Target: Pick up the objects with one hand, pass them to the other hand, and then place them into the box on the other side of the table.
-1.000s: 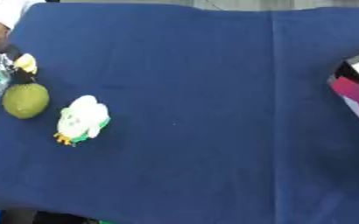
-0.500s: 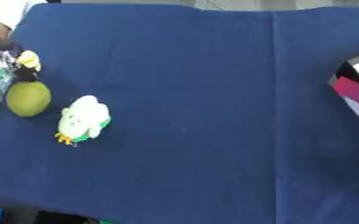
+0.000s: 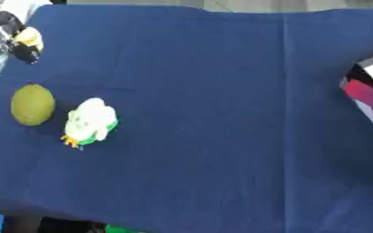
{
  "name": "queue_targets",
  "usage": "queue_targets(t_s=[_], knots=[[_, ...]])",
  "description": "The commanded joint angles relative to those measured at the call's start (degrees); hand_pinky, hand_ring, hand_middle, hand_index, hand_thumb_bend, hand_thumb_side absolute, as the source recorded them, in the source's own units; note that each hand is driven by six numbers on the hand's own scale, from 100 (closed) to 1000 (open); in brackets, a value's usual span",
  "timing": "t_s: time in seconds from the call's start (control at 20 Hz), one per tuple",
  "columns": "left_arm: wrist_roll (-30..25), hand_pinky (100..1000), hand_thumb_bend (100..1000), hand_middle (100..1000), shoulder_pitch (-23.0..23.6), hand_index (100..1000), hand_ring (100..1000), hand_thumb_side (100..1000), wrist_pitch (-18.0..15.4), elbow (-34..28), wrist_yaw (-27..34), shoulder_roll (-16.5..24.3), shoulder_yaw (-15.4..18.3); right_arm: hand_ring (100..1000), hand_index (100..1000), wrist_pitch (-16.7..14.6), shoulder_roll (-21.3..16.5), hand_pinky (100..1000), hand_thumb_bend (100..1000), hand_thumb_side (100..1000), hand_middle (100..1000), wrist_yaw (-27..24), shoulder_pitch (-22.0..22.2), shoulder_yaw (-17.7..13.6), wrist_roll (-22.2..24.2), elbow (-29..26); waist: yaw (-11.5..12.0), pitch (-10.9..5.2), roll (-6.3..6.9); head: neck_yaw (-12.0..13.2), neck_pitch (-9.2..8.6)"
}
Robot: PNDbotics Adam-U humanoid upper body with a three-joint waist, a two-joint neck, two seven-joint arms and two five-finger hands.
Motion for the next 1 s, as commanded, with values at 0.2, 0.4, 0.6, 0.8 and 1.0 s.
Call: queue_targets(t_s=[0.2,0.4,0.6,0.8,1.0], knots=[[-1.6,747,100,549,2.4,629,697,132,0.2,-11.3,5.5,6.7,-0.2,848,834,-2.3,-7.4,707,100,308,864,-1.1,-0.7,-4.3,0.5,-0.6,-0.1,-2.58,-0.23,0.0,0.71],[-1.8,752,100,542,6.6,629,692,174,1.3,-21.5,13.8,9.6,0.1,849,836,-2.6,-10.3,712,100,282,865,-2.6,-1.0,-6.0,1.1,-0.6,0.0,-3.12,-0.35,0.1,0.94],[-0.6,753,100,540,11.0,630,679,201,2.9,-31.8,21.6,11.6,-0.9,849,836,-1.2,-13.7,717,100,248,865,-3.7,-2.1,-7.0,2.4,-0.6,0.2,-4.07,-0.54,0.1,1.2],[0.0,755,100,537,13.6,629,671,229,3.8,-40.1,26.0,11.7,-2.8,850,836,1.6,-17.6,722,100,209,864,-5.4,-5.1,-7.3,5.3,-0.6,0.2,-5.16,-0.77,-0.7,1.2],[1.0,758,100,533,14.4,630,667,272,3.9,-46.7,29.1,9.2,-5.4,850,836,5.9,-20.5,726,100,203,863,-7.7,-10.3,-6.1,10.2,-0.6,-0.1,-6.05,-0.93,-2.6,0.81]])
